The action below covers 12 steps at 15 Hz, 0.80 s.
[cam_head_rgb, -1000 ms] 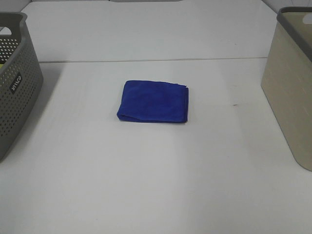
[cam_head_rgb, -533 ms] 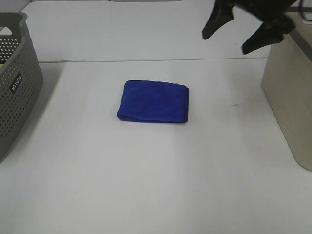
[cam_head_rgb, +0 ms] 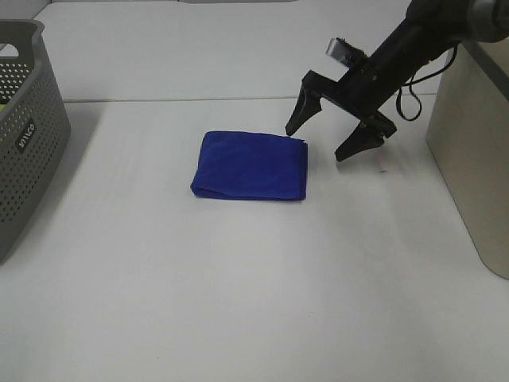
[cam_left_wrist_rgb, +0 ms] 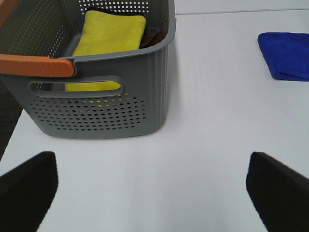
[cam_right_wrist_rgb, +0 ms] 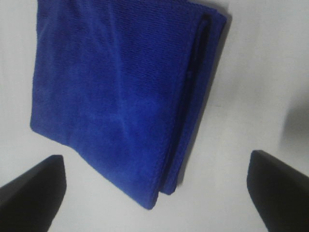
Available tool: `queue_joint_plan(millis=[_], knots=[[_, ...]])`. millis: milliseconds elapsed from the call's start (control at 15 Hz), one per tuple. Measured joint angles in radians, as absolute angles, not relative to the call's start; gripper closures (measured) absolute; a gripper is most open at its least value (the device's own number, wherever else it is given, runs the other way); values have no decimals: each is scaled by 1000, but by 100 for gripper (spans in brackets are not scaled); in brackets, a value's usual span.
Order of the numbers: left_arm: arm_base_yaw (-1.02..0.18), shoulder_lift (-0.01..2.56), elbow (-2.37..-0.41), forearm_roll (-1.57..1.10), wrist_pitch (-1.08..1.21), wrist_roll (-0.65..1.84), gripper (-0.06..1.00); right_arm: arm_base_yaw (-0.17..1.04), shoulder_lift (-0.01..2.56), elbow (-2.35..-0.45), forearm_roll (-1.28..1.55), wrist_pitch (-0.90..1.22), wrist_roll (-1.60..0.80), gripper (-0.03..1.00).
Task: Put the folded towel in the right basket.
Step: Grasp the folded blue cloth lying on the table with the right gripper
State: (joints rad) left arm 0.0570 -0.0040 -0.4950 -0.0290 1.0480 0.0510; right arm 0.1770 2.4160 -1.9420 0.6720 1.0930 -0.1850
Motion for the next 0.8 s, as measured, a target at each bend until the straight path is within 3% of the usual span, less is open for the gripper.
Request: queue_joint_plan(millis=[667, 800], knots=[[57, -4, -495, -46, 1048, 51, -4, 241, 2508, -1960, 750, 959, -118, 4], [57, -4, -495, -46, 1048, 51, -4, 295, 2517, -1964, 757, 908, -92, 16]])
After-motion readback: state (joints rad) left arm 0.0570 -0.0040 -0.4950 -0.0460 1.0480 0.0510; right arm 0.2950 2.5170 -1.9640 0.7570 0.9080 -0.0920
